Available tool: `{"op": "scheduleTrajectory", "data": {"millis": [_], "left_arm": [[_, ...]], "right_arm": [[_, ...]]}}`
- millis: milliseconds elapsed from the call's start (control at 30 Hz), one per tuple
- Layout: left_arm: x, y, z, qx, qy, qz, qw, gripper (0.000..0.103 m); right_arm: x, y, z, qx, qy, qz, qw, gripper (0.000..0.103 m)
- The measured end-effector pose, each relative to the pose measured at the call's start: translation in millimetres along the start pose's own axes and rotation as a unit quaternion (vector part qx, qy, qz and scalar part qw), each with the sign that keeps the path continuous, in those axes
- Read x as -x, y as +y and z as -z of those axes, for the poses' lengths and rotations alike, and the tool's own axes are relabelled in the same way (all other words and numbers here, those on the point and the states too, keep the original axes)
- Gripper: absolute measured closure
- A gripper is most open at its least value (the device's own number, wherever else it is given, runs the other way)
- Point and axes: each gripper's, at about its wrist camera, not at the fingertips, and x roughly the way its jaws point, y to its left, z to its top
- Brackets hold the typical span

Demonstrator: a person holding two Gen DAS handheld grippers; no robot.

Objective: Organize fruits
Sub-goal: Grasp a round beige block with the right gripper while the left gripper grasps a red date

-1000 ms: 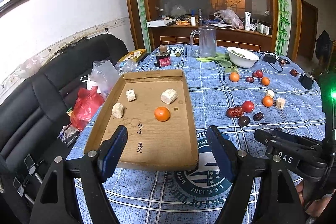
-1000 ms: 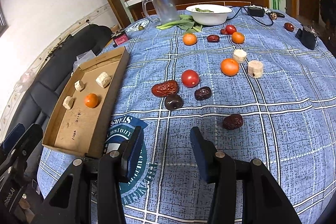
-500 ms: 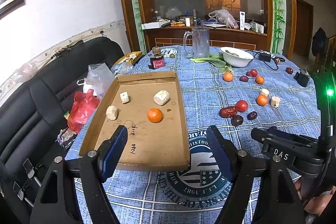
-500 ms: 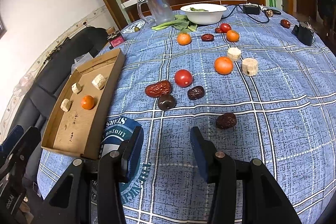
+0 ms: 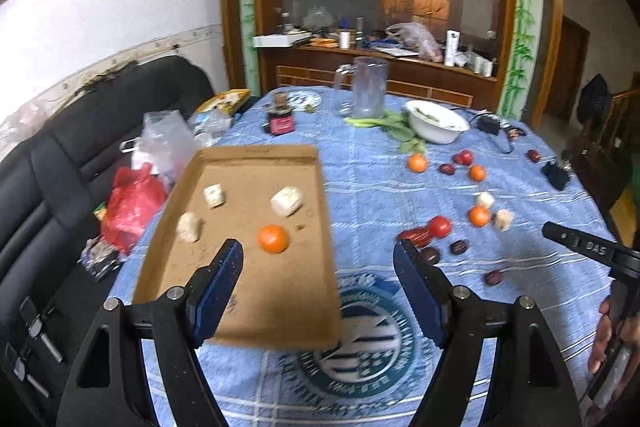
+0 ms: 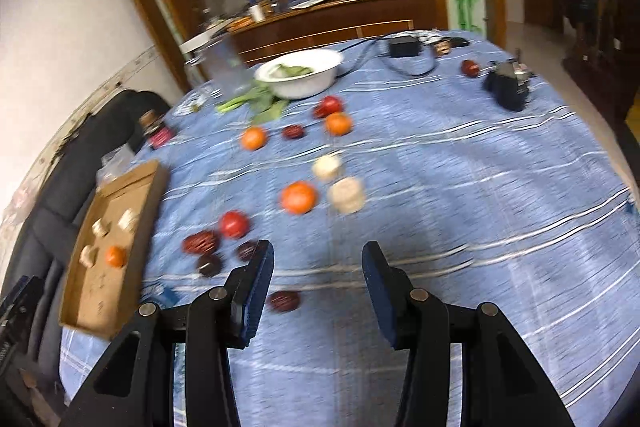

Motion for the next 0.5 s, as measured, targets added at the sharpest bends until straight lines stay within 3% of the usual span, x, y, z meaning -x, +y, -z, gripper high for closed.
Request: {"op": "scheduleTrajectory", "data": {"millis": [200,433,500], "left_arm": [[-27,-34,-26,-0.027,0.019,0.057,0.9978,0.026],[-86,-62,-22,-0.039,0.077,0.1,0.9913,0.026],[-101,-62,-20,-0.027,0.093,0.11,0.9891,0.033]], "right_arm": [[-24,-11,-19,-0.005,0.025,-0.013,1.0,0.054],[-67,-13,-29,0.018,0.039,0.009,0.999,0.054],[-77,-16,-32,0.016,0.042,0.01,0.999,0.054]]}}
